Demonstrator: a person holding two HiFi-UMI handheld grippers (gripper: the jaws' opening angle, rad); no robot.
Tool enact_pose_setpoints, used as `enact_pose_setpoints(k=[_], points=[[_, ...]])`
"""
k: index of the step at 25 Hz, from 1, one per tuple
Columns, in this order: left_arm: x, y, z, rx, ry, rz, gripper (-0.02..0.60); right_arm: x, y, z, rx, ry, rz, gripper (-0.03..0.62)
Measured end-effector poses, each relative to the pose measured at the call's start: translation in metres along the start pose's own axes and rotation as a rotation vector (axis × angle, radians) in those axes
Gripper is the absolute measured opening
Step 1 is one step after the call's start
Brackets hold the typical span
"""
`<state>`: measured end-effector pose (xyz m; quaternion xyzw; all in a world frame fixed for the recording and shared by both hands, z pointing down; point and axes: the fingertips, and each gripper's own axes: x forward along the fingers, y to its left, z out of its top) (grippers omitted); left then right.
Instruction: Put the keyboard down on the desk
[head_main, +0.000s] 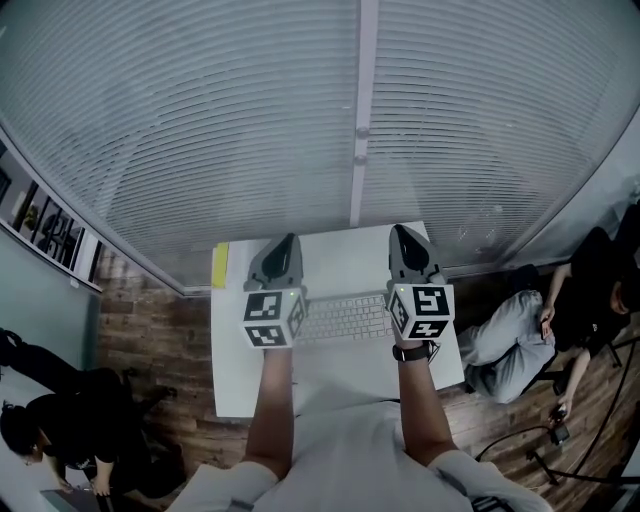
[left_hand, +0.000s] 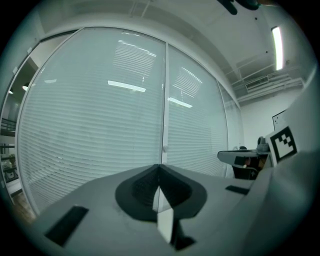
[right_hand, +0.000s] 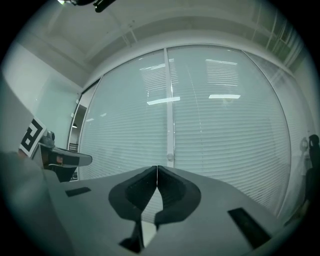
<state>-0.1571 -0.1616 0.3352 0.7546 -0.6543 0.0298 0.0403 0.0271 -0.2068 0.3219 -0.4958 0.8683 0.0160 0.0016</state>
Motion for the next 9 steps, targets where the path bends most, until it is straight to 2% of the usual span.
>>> enact_pose_setpoints(k=[4, 9], points=[[-0.002, -0.013, -0.005, -0.010, 0.001, -0.016, 0.014, -0.008, 0.003, -0.014, 0.001, 0.027, 0.013, 0.012], [-0.008, -0.024, 0.003, 0.012, 0.003, -0.039, 0.014, -0.013, 0.022, -0.010, -0.013, 0.034, 0.036, 0.012]])
